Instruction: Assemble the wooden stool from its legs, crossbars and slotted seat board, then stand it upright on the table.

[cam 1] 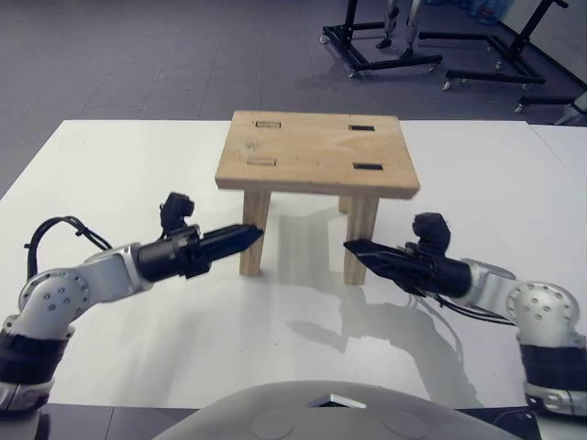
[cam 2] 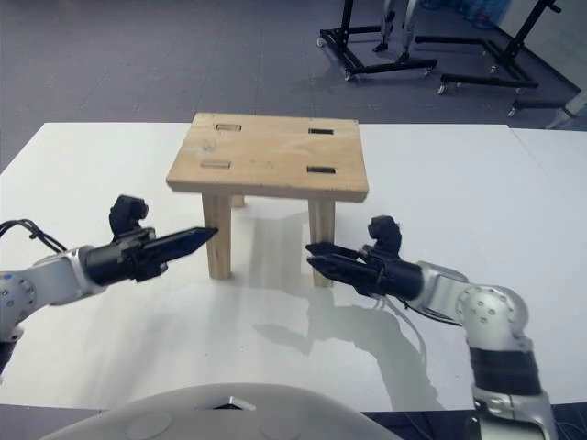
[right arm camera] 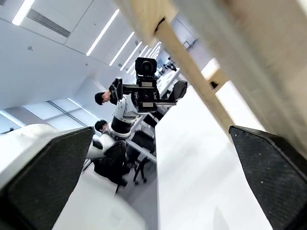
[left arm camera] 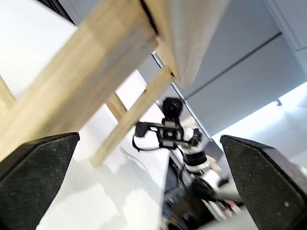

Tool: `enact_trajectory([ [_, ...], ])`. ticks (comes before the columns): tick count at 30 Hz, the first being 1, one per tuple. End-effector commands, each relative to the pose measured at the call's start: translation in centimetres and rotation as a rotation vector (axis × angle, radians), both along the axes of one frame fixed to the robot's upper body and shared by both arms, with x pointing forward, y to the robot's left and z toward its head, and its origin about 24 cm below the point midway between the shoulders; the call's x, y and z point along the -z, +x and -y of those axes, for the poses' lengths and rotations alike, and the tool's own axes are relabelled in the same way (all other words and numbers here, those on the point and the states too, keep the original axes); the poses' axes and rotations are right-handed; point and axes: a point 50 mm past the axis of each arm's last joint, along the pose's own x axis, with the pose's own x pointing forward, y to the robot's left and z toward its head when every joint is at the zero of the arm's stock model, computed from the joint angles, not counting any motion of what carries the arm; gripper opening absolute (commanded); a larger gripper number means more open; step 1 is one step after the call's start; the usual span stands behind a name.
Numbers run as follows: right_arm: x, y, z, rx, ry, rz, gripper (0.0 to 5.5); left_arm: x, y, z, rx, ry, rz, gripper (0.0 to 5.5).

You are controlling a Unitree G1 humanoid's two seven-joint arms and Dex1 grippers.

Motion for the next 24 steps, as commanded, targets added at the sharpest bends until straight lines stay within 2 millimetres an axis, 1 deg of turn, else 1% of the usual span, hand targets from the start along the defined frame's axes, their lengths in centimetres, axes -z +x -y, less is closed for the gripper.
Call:
enact_trajectory([
  [1, 0.1, 2.7, -0.8, 0.063, 0.010, 0.090, 5.14, 1.1, 2.3, 0.6, -0.033, 0.083, 0.055, 5.40],
  [3, 0.9, 4.2, -1.0, 0.129, -0.014, 0.119, 5.14, 1.9, 3.2, 1.0, -0.053, 0.129, 0.077, 5.40],
  [5, 1.7, 5.8, -0.7, 0.225, -0.027, 0.151, 5.14, 2.6, 4.1, 1.4, -0.103, 0.170, 0.122, 5.40],
  [6, 1.9, 6.2, -0.5, 0.256, -0.022, 0.164, 5.14, 3.2, 5.1, 1.7, -0.185, 0.237, 0.155, 5.40],
  [7, 1.9, 6.3, -0.4, 0.286, -0.006, 0.186, 5.14, 3.5, 5.5, 2.1, -0.258, 0.274, 0.206, 5.40],
  [8, 1.8, 6.4, -0.3, 0.309, 0.007, 0.202, 5.14, 3.5, 5.5, 2.4, -0.307, 0.289, 0.243, 5.40],
  [10, 1.2, 6.0, 0.1, 0.349, 0.051, 0.234, 5.14, 3.0, 4.3, 2.9, -0.369, 0.256, 0.302, 5.40],
  [13, -1.1, 3.7, -0.1, 0.378, 0.179, 0.281, 5.14, 2.6, 2.4, 2.0, -0.515, 0.270, 0.363, 5.40],
  [14, -1.9, 3.0, -0.3, 0.408, 0.201, 0.307, 5.14, 1.8, 1.4, 1.9, -0.559, 0.289, 0.421, 5.40],
  [15, -2.7, 2.7, -0.6, 0.495, 0.182, 0.355, 5.14, 0.3, 0.1, 2.5, -0.566, 0.261, 0.507, 5.40],
  [16, -3.5, 2.7, -0.7, 0.625, 0.149, 0.409, 5.14, -1.0, -0.8, 3.2, -0.573, 0.226, 0.571, 5.40],
  [17, -4.7, 3.1, -0.7, 0.791, 0.124, 0.465, 5.14, -1.9, -1.3, 3.6, -0.605, 0.222, 0.627, 5.40],
  [19, -8.2, 4.2, -1.3, 1.114, 0.004, 0.696, 5.14, -2.9, -0.2, 3.6, -0.753, 0.346, 0.794, 5.40],
  [21, -11.1, 5.7, -1.7, 1.342, -0.061, 0.857, 5.14, -4.4, 1.4, 3.2, -0.930, 0.429, 0.942, 5.40],
  [22, -12.3, 6.4, -2.1, 1.432, -0.093, 0.894, 5.14, -5.5, 2.3, 3.1, -1.016, 0.455, 1.031, 5.40],
  [23, -12.8, 7.1, -3.2, 1.512, -0.193, 0.870, 5.14, -6.7, 3.0, 2.5, -1.145, 0.439, 1.048, 5.40],
  [24, -13.0, 7.3, -4.3, 1.566, -0.272, 0.864, 5.14, -7.6, 3.4, 2.1, -1.232, 0.430, 1.064, 5.40],
])
